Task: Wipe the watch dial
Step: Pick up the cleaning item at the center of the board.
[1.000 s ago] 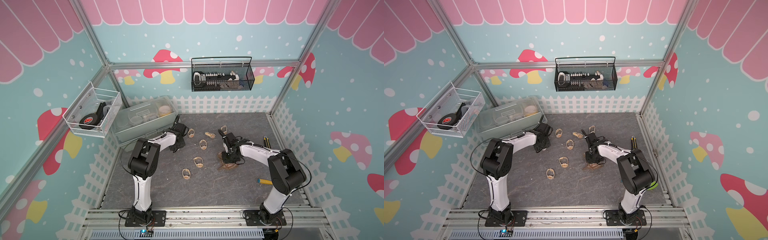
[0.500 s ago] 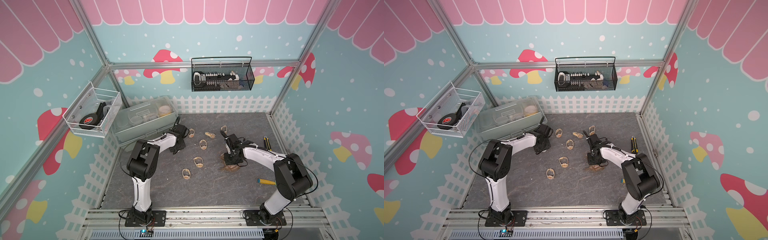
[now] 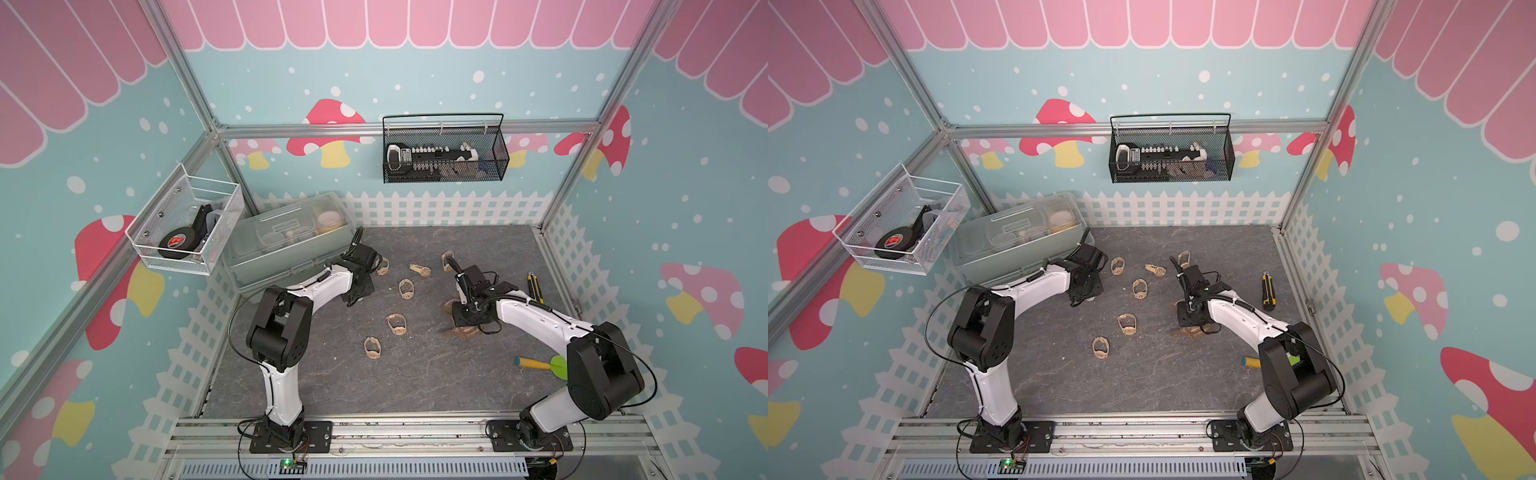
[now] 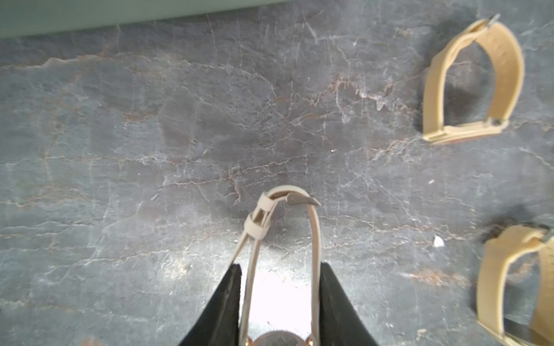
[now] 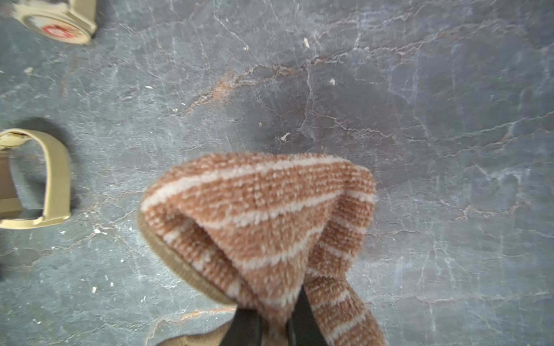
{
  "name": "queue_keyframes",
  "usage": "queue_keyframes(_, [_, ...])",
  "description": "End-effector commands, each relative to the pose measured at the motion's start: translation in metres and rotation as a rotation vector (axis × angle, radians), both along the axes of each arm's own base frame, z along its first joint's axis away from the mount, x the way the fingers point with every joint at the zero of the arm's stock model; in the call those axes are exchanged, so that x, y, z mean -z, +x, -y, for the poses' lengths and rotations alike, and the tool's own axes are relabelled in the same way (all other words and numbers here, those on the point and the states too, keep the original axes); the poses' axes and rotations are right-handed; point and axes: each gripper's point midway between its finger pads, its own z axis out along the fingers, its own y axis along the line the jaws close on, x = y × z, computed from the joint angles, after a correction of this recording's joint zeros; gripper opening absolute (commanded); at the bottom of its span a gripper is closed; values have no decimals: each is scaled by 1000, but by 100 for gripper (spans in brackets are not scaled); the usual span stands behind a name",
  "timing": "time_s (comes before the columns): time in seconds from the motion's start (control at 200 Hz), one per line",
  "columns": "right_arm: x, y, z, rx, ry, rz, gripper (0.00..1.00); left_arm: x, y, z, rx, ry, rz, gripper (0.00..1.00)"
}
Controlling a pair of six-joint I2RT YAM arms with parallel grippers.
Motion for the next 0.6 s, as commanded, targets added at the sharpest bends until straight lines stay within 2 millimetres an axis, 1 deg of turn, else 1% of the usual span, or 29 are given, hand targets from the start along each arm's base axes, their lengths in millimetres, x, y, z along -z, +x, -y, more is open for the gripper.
queue_keyframes(0.0, [-4, -7, 3, 25, -4, 12, 0, -28, -1, 14, 20, -21, 38, 0])
queue_keyframes(0.32, [-10, -12, -4, 31, 12, 63, 0, -50, -6, 30, 43, -38, 66, 0])
queue_keyframes(0.595, [-18, -8, -8, 60, -8, 135, 0, -68, -5, 50, 104, -34, 66, 0])
